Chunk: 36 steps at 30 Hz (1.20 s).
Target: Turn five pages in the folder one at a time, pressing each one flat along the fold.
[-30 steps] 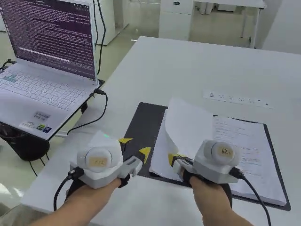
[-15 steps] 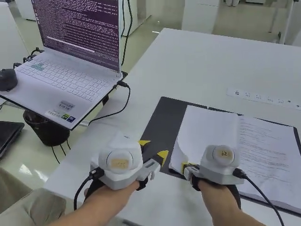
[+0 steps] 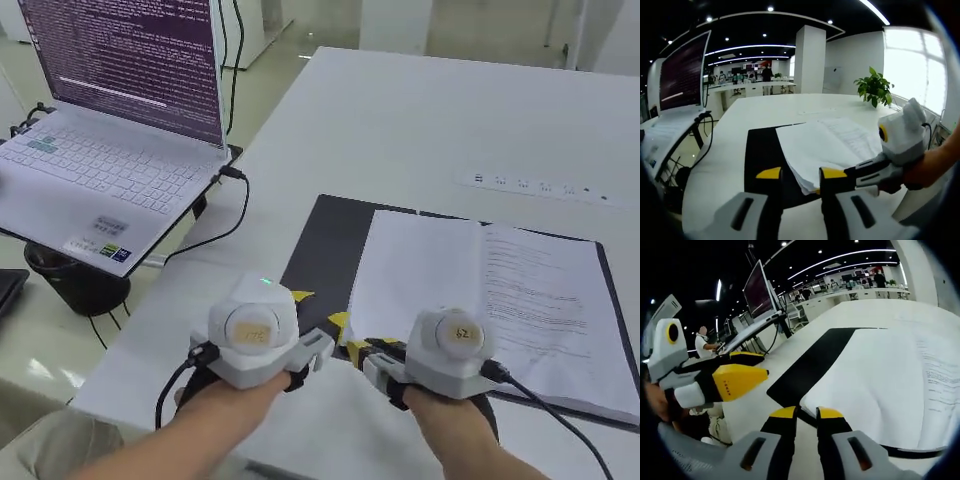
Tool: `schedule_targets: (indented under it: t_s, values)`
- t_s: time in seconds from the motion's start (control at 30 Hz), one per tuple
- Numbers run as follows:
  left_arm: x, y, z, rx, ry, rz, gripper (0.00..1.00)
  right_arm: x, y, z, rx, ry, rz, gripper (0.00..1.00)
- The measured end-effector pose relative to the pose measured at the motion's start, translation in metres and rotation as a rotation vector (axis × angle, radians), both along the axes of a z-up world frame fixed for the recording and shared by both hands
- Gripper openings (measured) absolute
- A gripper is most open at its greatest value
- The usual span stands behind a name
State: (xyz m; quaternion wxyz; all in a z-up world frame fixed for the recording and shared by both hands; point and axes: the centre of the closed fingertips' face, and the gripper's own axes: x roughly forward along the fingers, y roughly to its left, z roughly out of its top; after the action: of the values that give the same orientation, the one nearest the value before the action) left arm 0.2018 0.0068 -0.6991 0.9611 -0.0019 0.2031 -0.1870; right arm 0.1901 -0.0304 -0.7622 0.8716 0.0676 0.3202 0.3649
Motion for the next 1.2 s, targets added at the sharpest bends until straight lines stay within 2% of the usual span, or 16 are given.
schedule_targets:
  t_s: [0.13, 0.23, 0.4, 0.57, 0.8, 0.83, 0.9, 1.0, 1.07, 1.2]
  values:
    - [0.007, -0.02, -0.01, 0.011, 0.019, -0.041, 0.27, 0.003, -0.026, 0.01, 0.004, -0.041, -0.039, 0.13]
    - [0.012, -0.032, -0.019, 0.018, 0.038, -0.064, 0.27, 0.011, -0.05, 0.015, 0.02, -0.043, -0.1, 0.12]
    - [0.021, -0.053, -0.045, 0.051, 0.082, -0.102, 0.27, 0.025, -0.089, 0.023, 0.04, -0.056, -0.199, 0.09]
    - [0.023, -0.053, -0.068, 0.069, 0.136, -0.073, 0.26, 0.036, -0.121, 0.027, 0.022, -0.071, -0.248, 0.06]
    - [0.016, -0.046, -0.09, 0.088, 0.181, -0.03, 0.26, 0.052, -0.142, 0.027, 0.012, -0.081, -0.279, 0.02]
    - [0.017, -0.046, -0.088, 0.089, 0.157, -0.027, 0.26, 0.055, -0.144, 0.027, 0.011, -0.081, -0.281, 0.01]
    - [0.016, -0.046, -0.088, 0.078, 0.152, -0.017, 0.26, 0.062, -0.147, 0.027, 0.018, -0.079, -0.287, 0.0]
    - [0.014, -0.047, -0.088, 0.113, 0.105, -0.036, 0.26, 0.078, -0.15, 0.024, 0.014, -0.082, -0.29, 0.0]
    - [0.015, -0.045, -0.088, 0.094, 0.107, -0.02, 0.26, 0.086, -0.151, 0.021, 0.021, -0.07, -0.296, 0.0]
    - [0.017, -0.045, -0.089, 0.097, 0.106, -0.023, 0.26, 0.102, -0.149, 0.017, 0.03, -0.075, -0.28, 0.0]
